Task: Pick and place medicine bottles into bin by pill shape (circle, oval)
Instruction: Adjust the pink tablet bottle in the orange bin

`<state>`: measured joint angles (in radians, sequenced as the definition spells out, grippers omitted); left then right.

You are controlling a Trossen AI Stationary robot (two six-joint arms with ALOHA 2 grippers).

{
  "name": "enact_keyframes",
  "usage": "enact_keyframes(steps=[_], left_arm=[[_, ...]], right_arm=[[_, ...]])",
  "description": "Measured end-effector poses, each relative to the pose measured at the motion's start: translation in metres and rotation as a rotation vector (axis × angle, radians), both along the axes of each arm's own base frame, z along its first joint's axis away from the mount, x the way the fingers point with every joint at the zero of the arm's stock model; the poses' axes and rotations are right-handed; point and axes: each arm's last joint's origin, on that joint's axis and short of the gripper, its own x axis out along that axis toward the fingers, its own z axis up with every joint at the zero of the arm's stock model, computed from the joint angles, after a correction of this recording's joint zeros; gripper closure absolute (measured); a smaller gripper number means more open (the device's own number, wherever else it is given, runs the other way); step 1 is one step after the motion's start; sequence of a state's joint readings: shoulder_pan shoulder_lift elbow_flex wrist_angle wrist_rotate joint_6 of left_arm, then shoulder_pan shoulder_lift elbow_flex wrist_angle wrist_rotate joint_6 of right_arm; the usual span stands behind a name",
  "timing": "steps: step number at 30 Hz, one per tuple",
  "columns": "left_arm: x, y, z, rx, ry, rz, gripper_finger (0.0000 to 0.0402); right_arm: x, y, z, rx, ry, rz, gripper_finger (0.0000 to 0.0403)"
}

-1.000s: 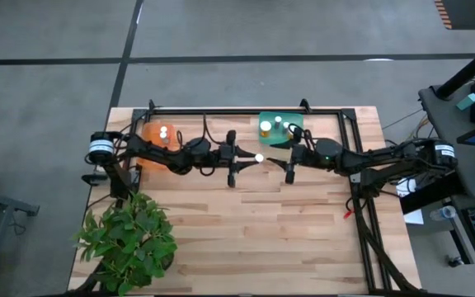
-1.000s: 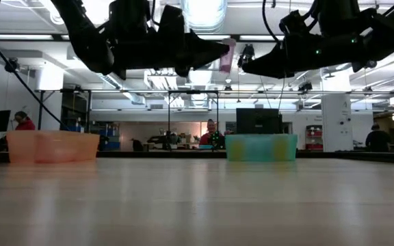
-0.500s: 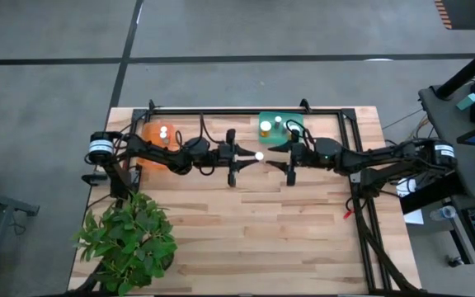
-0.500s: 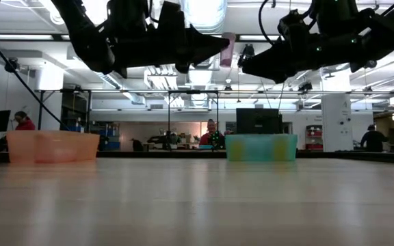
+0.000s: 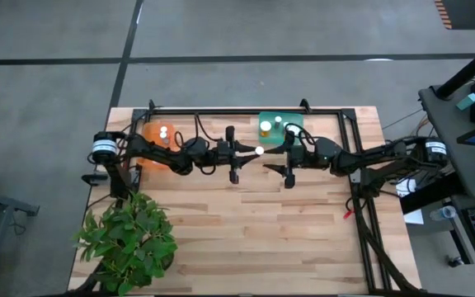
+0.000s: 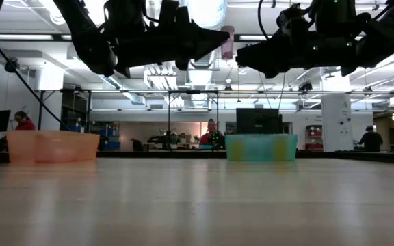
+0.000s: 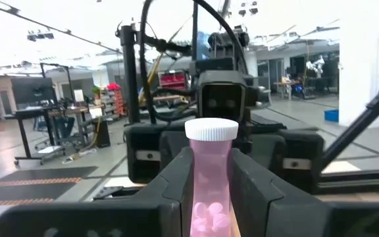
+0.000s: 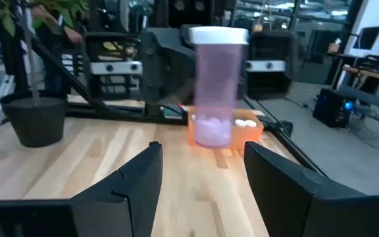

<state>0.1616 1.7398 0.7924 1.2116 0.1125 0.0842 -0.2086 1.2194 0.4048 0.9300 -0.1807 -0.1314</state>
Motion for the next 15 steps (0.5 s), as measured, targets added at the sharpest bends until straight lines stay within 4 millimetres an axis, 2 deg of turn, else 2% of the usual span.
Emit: enact_keyframes(steps=[15], left_arm=[[0.006, 0.001, -0.001, -0.024, -0.014, -0.003, 0.0343]], right_arm=[[0.021, -0.002, -0.001, -0.050, -0.024, 0.013, 0.0200]])
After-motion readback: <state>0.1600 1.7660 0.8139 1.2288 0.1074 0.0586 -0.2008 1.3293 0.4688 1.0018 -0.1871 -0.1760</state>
